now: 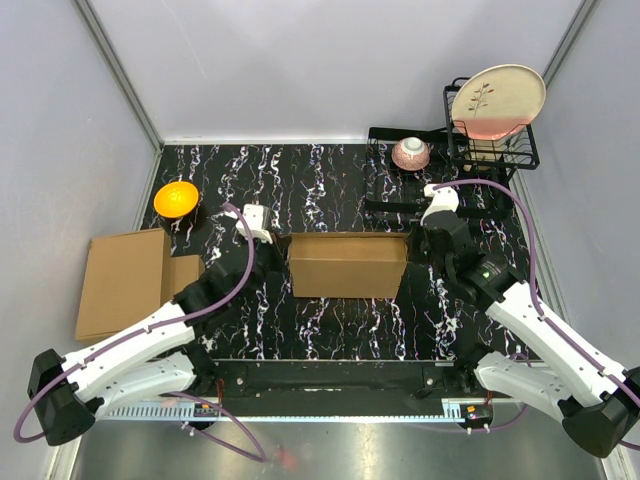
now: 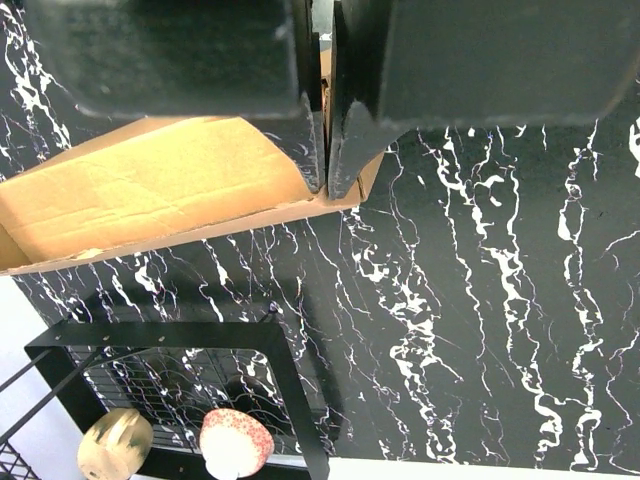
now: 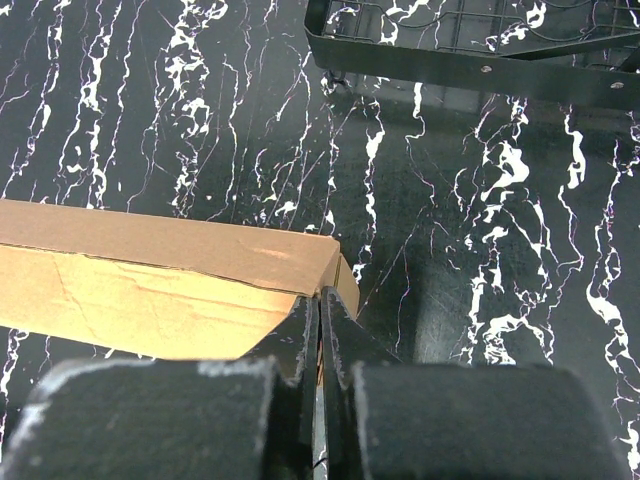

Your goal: Fold the paper box

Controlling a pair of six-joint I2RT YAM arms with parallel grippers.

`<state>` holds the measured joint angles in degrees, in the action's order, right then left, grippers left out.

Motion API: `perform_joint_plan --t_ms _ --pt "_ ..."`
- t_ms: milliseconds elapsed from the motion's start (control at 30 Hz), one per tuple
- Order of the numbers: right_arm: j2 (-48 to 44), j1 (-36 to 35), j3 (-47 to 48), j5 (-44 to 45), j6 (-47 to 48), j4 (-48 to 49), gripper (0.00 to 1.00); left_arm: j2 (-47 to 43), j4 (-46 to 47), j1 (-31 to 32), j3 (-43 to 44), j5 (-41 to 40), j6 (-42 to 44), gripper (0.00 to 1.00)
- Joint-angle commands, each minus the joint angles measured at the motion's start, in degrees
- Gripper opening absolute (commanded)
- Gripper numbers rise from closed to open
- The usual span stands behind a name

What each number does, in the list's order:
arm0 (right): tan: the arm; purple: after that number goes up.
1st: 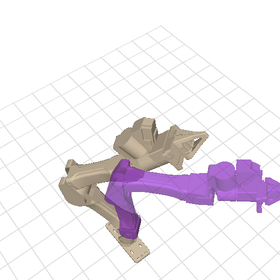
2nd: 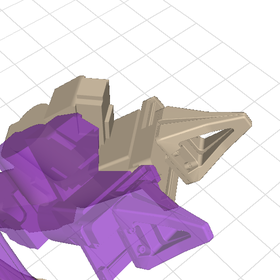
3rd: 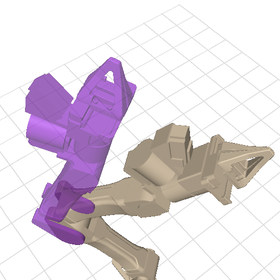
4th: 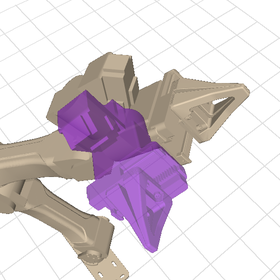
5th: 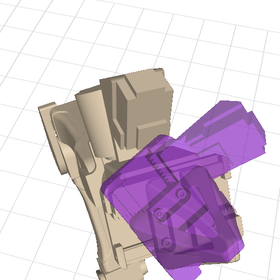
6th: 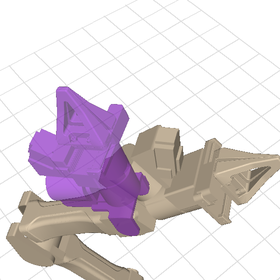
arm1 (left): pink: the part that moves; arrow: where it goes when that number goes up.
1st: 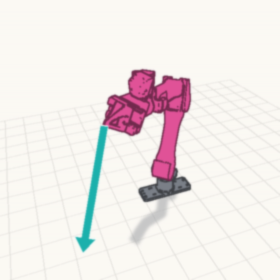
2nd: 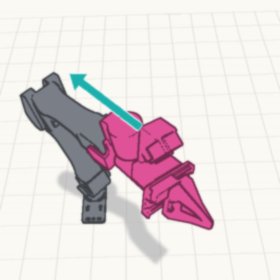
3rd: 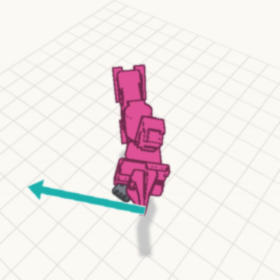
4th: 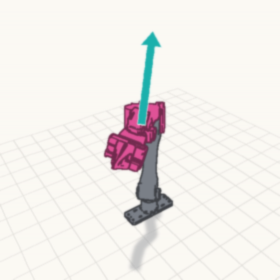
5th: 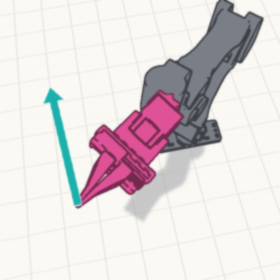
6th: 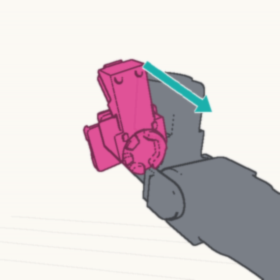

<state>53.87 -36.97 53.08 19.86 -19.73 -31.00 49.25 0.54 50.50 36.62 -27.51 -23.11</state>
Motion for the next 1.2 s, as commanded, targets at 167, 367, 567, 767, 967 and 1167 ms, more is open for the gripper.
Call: perform_joint_plan --t_ms 167,367,567,767,967,1167 --pt "-1.0 0.0 -3.2 -0.8 -2.3 -0.1 0.0 -0.8 6.4 -0.5 -3.2 3.0 -0.5 0.0" --pt "-2.3 -0.1 -6.2 -1.3 -4.3 -0.2 0.0 -2.1 7.5 -0.6 -6.6 3.8 -3.0 0.0" --pt "-2.5 0.0 -8.3 -2.2 -5.9 -0.1 0.0 -4.2 9.1 -0.4 -11.0 4.4 -5.9 0.0" --pt "-3.2 -0.1 -9.6 -2.2 -6.6 -0.1 0.0 -5.2 10.8 0.7 -14.6 4.1 -8.2 0.0" --pt "-3.2 0.0 -10.1 -2.4 -7.1 -0.3 0.0 -3.5 11.4 2.8 -16.1 2.7 -9.1 0.0" --pt "-4.2 -0.1 -12.0 -2.9 -8.6 -0.9 0.0 -2.8 11.2 4.2 -18.0 -0.6 -8.9 0.0"
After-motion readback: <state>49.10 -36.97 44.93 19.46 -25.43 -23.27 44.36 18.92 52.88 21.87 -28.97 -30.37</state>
